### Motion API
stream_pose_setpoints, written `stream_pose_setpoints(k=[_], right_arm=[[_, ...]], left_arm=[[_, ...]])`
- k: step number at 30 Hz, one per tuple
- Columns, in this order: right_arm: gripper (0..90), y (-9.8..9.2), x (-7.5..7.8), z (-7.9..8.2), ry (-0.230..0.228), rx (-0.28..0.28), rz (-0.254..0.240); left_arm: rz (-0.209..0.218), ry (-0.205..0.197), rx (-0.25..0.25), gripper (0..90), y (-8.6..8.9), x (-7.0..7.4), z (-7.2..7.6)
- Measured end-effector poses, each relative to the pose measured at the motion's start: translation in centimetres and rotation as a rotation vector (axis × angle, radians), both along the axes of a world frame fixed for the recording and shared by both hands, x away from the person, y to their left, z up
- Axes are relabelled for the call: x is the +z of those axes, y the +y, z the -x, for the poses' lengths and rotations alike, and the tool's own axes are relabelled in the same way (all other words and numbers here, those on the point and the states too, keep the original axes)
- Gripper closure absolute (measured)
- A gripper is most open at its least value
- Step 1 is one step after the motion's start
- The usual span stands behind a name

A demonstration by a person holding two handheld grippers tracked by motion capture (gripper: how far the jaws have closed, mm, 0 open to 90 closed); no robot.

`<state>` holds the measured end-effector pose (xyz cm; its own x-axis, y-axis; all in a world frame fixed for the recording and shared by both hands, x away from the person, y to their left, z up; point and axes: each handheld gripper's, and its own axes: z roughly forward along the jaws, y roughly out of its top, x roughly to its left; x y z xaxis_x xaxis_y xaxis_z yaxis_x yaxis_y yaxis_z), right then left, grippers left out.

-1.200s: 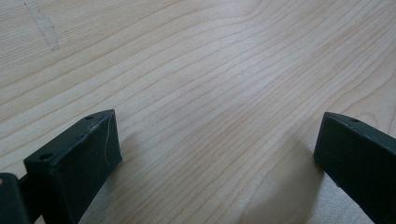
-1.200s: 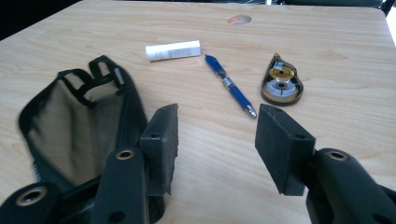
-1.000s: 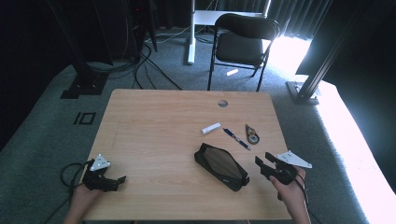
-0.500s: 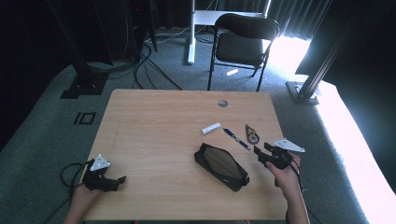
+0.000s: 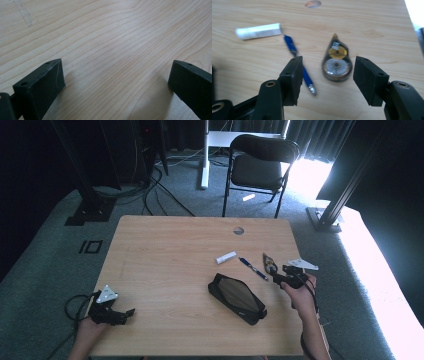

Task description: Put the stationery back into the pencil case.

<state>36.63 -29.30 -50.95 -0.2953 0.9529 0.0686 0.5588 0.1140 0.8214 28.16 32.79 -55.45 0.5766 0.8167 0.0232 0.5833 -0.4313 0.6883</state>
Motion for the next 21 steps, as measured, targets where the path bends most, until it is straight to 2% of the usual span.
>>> stream_pose_setpoints(k=[2, 10, 21], right_arm=[[39.5, 0.1, -0.3, -0.5, 0.001, -0.008, -0.010], [37.1, 0.4, -0.9, -2.8, 0.046, -0.014, 0.009], [37.8, 0.7, -1.6, -5.7, 0.100, -0.052, 0.041]], left_arm=[[0.000, 0.000, 0.000, 0.7, 0.0, 0.0, 0.0], [0.000, 0.000, 0.000, 0.7, 0.0, 0.0, 0.0], [0.000, 0.000, 0.000, 0.7, 0.0, 0.0, 0.0]])
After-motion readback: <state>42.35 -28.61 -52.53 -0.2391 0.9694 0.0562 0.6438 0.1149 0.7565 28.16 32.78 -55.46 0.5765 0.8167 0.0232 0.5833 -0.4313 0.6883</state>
